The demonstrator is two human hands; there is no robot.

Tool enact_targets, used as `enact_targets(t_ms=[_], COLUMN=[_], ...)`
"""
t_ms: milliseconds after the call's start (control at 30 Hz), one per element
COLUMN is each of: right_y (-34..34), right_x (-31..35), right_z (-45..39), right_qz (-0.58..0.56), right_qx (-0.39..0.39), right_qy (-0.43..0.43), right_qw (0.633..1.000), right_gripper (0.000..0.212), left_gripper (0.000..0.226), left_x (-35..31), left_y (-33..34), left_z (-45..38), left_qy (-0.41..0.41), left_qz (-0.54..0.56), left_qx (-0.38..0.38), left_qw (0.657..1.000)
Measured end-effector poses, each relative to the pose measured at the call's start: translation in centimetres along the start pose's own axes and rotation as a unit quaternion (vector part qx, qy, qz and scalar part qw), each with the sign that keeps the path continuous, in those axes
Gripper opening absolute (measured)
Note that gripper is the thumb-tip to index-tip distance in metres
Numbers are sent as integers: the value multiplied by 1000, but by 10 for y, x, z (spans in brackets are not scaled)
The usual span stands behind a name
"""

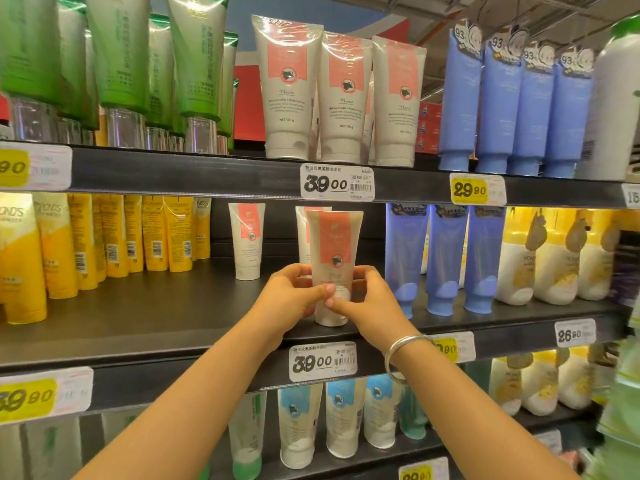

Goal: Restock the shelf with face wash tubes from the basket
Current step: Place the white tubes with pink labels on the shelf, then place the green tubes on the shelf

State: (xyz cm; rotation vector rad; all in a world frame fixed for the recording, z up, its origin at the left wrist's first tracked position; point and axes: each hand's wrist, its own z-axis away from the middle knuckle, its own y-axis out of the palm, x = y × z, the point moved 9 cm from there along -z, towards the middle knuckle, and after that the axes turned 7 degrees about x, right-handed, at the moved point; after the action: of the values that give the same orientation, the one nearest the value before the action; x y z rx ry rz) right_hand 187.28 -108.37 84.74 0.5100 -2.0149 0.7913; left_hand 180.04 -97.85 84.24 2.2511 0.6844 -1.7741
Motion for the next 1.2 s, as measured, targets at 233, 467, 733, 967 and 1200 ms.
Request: enact_targets(t_ms=[233,467,733,967,1200], right_y=[-19,-41,-55,-92,-113], right_x=[6,-18,-171,-312,-405], right_z=[22,99,251,458,654], right_qz=[5,-99,-151,-129,-69], right_qx=[-46,-91,-66,-99,-123], right_qy=[6,23,273,482,620], right_qw=[999,991,948,861,771], right_gripper=[48,18,16,24,39], left_gripper=[39,9,13,17,17], left_x=[-13,-6,147,296,389], left_y=[-7,21,162,289,381], left_z=[19,82,151,271,387], left_qy=[31,88,-150,-395,-515], left_qz=[6,113,182,155,133], left_qx=[-47,-36,56,78,108], left_qw=[998,989,970,902,840])
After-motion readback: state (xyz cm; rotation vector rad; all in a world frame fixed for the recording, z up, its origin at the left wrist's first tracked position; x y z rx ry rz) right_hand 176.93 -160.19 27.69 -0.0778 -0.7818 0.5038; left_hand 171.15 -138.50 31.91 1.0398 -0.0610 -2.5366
